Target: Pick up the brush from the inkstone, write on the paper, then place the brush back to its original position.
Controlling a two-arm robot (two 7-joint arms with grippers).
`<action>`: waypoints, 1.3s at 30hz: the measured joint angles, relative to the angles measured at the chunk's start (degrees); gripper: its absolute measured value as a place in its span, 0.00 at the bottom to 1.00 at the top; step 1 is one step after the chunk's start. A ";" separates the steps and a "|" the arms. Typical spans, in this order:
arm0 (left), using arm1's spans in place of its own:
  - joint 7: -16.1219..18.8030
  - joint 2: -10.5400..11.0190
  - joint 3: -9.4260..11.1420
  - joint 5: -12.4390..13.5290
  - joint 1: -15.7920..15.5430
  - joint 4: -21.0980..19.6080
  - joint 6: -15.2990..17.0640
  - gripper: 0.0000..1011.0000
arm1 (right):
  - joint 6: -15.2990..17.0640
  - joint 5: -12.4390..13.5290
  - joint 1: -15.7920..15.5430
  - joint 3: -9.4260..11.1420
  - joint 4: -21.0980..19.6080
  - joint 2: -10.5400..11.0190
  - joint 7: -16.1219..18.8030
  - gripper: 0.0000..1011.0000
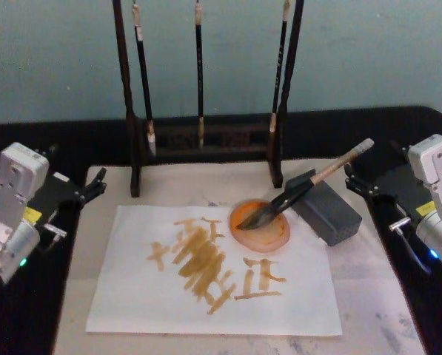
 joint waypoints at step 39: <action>0.00 0.00 0.00 0.00 0.00 0.00 0.00 1.00 | 0.00 0.00 0.00 0.00 0.00 0.01 -0.01 0.99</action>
